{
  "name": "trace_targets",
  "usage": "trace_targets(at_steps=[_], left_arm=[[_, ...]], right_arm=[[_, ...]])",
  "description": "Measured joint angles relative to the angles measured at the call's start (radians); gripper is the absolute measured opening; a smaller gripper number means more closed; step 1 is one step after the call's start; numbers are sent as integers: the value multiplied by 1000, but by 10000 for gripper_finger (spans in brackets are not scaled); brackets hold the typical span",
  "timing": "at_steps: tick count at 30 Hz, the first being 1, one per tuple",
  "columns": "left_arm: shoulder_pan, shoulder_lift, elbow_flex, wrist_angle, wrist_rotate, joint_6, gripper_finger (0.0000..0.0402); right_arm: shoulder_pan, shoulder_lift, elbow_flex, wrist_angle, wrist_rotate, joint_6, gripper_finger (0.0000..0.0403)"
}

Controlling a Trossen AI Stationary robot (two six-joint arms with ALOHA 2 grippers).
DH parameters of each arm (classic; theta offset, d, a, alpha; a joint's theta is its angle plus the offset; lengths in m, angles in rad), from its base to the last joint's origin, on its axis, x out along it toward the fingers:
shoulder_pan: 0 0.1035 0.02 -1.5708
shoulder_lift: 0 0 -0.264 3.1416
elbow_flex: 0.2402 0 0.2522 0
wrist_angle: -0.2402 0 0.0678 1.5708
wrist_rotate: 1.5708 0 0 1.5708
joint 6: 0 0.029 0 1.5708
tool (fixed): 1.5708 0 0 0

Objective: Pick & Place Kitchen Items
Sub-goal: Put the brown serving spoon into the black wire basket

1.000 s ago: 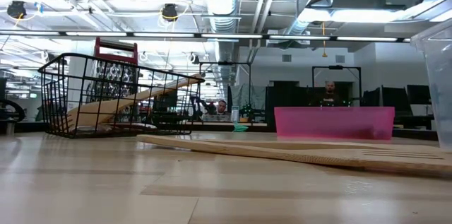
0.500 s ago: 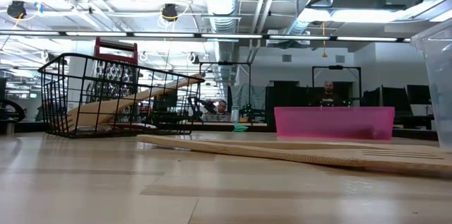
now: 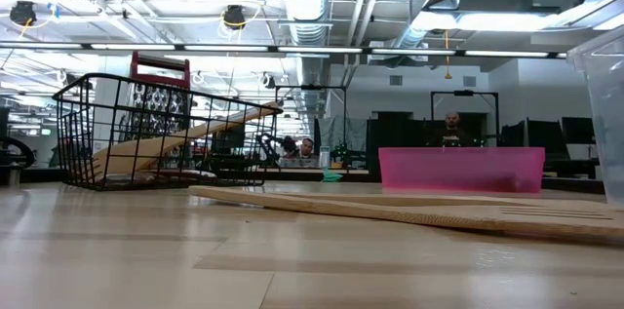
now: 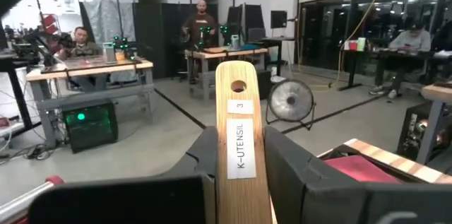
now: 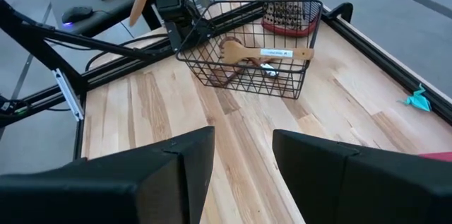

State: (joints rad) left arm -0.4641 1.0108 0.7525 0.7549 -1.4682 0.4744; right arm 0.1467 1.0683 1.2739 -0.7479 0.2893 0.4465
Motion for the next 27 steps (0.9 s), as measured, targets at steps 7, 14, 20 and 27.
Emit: trace_targets(at_steps=[7,14,20,27], left_arm=[[-1,6,0,-1,92,16,50],[-33,-4,0,-17,550,-23,50],[-20,-52,0,-20,987,-312,50],[-7,-101,0,54,1424,-799,53]], right_arm=[[0,0,0,0,0,8,161],[0,0,0,0,0,8,161],[0,0,0,-1,0,-1,161],[0,0,0,-1,1,-48,161]])
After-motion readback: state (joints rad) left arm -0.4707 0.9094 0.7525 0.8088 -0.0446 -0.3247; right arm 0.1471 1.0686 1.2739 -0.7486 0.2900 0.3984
